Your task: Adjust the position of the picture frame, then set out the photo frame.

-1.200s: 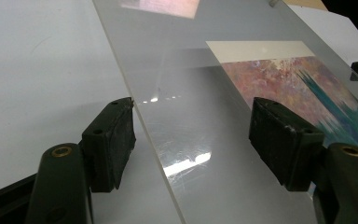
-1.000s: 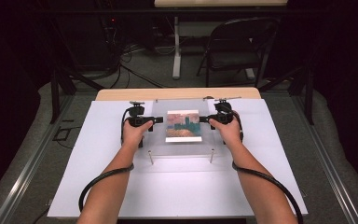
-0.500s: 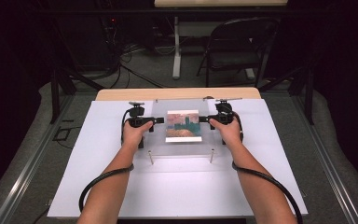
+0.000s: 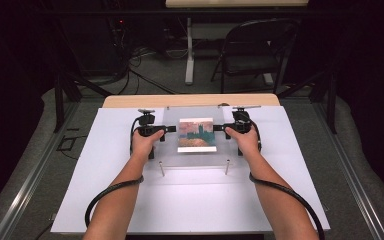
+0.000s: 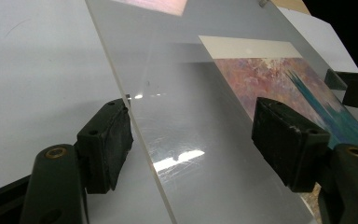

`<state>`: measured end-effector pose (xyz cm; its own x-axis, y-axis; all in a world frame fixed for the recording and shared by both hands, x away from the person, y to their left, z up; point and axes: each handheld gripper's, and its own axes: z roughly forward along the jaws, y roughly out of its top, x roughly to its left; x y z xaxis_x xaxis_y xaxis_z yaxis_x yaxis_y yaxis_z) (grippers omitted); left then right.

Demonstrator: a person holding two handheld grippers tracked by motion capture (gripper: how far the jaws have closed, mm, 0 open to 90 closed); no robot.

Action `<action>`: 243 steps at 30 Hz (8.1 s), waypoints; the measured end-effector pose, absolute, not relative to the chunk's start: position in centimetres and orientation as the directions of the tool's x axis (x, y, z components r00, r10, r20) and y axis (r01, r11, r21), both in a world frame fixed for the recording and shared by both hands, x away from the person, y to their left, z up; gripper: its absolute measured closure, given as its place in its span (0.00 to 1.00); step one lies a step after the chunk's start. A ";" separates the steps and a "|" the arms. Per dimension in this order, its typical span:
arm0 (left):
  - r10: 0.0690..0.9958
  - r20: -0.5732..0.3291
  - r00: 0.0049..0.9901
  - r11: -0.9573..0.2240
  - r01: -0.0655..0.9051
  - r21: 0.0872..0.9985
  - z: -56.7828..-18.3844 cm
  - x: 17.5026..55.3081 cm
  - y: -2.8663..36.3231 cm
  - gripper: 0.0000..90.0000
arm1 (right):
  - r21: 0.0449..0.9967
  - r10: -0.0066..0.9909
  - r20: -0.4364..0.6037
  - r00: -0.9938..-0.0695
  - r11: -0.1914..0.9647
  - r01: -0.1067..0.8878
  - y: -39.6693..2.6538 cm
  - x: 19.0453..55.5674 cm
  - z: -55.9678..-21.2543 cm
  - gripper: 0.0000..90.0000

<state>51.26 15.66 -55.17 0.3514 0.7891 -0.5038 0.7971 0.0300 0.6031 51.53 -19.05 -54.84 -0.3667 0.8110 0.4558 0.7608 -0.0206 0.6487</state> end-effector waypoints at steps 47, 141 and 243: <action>0.766 -0.533 0.359 0.061 0.785 0.617 -53.9 51.1 16.7 0.45 | 0.690 0.817 0.417 -0.398 0.000 0.724 -18.8 51.0 -53.3 0.36; 0.731 -0.352 0.585 -0.056 0.565 0.823 -44.1 40.2 18.8 0.74 | 0.871 0.814 0.177 -0.553 0.132 0.474 -19.9 39.9 -43.7 0.66; 0.868 -0.201 0.454 -0.049 0.481 0.876 -52.7 29.6 25.9 0.44 | 0.905 0.890 0.070 -0.450 0.134 0.405 -25.9 29.1 -51.8 0.43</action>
<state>29.61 25.92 -52.68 0.4542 0.8679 -0.2012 0.4807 -0.0486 0.8755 29.06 -25.94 -51.83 -0.4500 0.8903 0.0697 0.4046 0.1337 0.9046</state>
